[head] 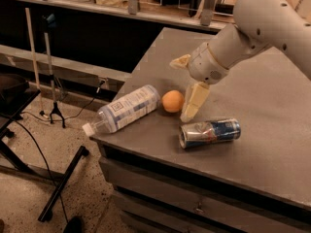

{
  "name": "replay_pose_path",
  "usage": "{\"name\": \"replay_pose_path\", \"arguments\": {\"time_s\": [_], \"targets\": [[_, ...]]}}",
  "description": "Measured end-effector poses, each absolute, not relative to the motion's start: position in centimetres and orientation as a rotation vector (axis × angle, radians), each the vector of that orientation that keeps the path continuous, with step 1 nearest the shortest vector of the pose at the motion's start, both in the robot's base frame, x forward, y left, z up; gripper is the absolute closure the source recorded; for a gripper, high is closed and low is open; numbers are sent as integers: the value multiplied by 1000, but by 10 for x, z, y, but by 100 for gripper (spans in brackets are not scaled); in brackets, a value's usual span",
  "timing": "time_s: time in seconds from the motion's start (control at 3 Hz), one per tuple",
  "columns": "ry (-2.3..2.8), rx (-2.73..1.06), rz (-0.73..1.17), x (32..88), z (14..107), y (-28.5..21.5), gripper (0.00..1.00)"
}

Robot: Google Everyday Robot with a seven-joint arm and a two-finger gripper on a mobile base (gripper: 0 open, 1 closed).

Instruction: Move orange near blue plastic bottle

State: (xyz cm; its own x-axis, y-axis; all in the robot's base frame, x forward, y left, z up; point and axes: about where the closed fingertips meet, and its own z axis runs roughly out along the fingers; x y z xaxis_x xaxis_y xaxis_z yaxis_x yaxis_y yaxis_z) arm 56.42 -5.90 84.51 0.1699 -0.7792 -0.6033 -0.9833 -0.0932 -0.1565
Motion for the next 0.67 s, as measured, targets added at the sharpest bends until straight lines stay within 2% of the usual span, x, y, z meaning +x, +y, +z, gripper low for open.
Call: {"name": "replay_pose_path", "arguments": {"time_s": [0.67], "targets": [[1658, -1887, 470, 566, 862, -75, 0]]}}
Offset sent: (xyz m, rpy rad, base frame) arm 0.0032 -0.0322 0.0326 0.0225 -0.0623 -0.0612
